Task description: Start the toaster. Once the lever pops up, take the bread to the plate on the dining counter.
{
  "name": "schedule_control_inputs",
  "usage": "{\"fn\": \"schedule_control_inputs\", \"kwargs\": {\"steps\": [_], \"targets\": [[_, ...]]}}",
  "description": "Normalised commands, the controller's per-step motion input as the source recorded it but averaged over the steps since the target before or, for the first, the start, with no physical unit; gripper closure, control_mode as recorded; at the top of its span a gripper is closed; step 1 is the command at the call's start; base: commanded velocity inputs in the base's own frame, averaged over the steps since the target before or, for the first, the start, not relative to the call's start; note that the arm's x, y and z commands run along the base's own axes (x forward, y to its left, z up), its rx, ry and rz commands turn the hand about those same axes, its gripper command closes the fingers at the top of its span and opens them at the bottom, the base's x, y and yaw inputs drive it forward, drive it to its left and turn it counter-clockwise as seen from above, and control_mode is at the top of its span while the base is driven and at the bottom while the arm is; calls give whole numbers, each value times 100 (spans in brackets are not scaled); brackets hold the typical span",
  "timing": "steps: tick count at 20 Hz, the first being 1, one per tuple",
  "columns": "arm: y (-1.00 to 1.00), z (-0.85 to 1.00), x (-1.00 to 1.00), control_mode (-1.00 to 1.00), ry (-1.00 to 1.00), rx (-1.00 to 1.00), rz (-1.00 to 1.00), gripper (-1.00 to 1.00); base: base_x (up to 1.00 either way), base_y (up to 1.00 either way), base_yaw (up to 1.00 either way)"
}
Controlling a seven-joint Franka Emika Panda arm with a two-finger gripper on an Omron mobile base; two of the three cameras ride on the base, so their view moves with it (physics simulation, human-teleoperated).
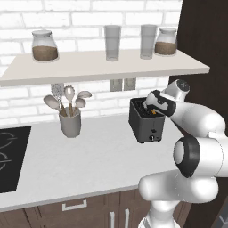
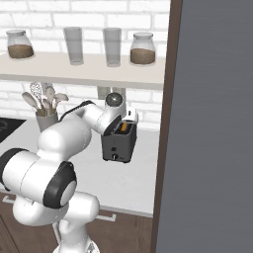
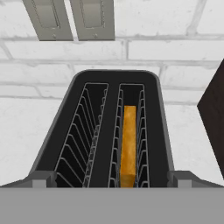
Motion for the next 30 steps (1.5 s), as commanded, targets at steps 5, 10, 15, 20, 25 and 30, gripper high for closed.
{"fn": "schedule_control_inputs", "kwargs": {"steps": [5,10,15,20,25,30], "targets": [[0,0,0,-100,0,0,0,-100,0,0,0],[0,0,0,-100,0,0,0,-100,0,0,0],[0,0,0,-100,0,0,0,-100,0,0,0],[0,0,0,-100,0,0,0,-100,0,0,0],[0,0,0,-100,0,0,0,-100,0,0,0],[0,0,0,-100,0,0,0,-100,0,0,0]]}}
